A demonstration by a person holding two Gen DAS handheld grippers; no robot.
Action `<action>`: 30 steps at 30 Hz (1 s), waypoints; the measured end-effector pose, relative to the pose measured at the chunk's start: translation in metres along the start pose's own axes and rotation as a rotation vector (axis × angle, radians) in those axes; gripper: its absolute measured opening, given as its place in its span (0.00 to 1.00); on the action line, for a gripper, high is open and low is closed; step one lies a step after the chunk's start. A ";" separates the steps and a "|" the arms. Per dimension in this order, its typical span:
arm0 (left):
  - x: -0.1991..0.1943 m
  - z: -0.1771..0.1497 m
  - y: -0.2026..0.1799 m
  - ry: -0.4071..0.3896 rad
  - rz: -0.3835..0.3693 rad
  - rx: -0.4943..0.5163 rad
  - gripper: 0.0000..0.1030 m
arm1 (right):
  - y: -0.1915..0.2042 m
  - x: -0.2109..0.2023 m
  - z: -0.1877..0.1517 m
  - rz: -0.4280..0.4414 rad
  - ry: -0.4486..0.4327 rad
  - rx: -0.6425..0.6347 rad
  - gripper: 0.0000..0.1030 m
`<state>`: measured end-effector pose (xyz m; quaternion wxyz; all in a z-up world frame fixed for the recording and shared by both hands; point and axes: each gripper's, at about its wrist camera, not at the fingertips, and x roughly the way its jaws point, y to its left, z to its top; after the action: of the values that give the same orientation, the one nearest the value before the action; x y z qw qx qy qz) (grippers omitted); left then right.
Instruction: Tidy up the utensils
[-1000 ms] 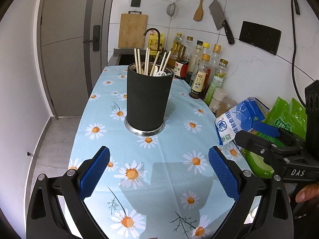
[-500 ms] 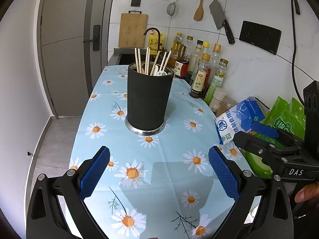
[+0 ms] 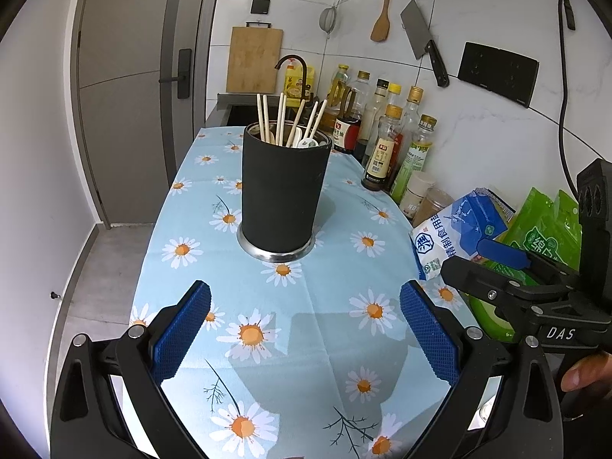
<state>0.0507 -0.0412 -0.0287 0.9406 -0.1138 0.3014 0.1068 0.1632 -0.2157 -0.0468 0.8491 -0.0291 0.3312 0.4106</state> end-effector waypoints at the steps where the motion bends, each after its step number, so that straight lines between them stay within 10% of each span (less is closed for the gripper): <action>1: 0.000 0.000 0.000 0.002 0.000 0.001 0.94 | 0.000 0.000 0.000 0.001 0.001 0.001 0.95; 30: 0.005 0.001 -0.002 0.015 0.010 -0.001 0.94 | -0.002 0.002 0.000 0.001 0.013 0.019 0.95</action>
<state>0.0558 -0.0423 -0.0308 0.9378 -0.1134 0.3089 0.1107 0.1654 -0.2151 -0.0486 0.8469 -0.0238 0.3407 0.4077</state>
